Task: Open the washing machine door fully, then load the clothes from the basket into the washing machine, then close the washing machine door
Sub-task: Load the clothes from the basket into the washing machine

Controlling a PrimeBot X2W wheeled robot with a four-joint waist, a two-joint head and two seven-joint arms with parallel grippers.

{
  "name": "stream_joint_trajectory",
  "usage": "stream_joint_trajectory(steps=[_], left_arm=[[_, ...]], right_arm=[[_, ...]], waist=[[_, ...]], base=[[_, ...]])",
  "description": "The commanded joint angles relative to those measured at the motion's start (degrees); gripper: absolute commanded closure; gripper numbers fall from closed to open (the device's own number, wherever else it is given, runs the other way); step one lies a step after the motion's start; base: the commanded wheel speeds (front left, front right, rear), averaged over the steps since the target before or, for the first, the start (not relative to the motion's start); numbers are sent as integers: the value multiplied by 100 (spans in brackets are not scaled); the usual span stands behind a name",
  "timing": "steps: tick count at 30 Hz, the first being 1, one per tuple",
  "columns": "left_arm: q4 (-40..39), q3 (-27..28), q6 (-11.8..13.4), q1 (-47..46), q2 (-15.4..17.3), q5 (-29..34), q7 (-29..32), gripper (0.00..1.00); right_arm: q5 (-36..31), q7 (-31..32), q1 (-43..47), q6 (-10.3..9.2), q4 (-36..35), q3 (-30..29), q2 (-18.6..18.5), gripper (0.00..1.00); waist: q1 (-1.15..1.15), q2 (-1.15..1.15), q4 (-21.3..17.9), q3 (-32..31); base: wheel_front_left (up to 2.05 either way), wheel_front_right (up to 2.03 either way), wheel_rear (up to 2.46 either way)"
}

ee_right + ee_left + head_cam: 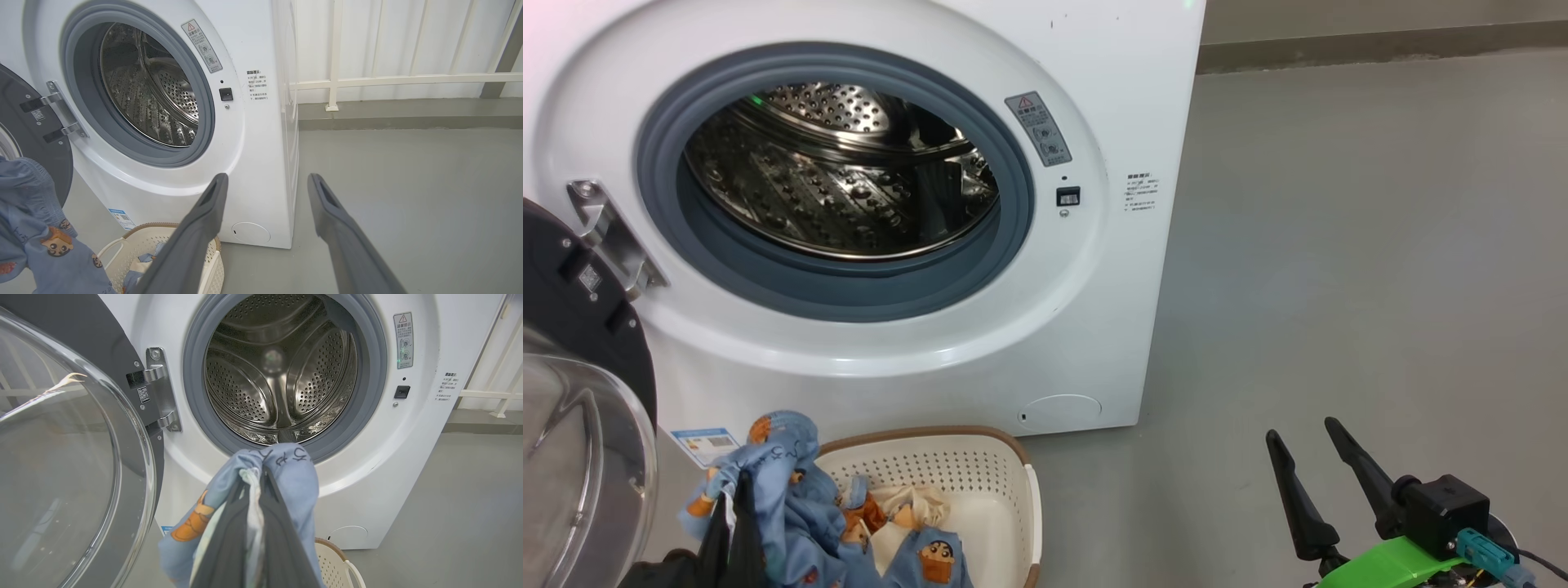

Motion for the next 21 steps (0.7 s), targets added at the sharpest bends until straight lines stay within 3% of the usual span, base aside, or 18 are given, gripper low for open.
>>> stream_joint_trajectory(steps=[1, 12, 21], left_arm=[[-154, 193, 42, -138, 103, -37, -55, 100], [121, 132, -57, -671, -24, -230, -92, 100], [992, 59, -436, -1786, -3, -427, -88, 100]], right_arm=[[-58, 2, -70, 9, -179, 146, -8, 0], [-106, 20, -251, 9, -368, 216, -8, 0], [-88, -73, -620, 9, -466, 323, -8, 0]], waist=[[0, 0, 1, 10], [0, 0, -72, 525], [0, 0, -333, 1301]], base=[[0, 0, 0], [0, 0, 0], [0, 0, 0]])
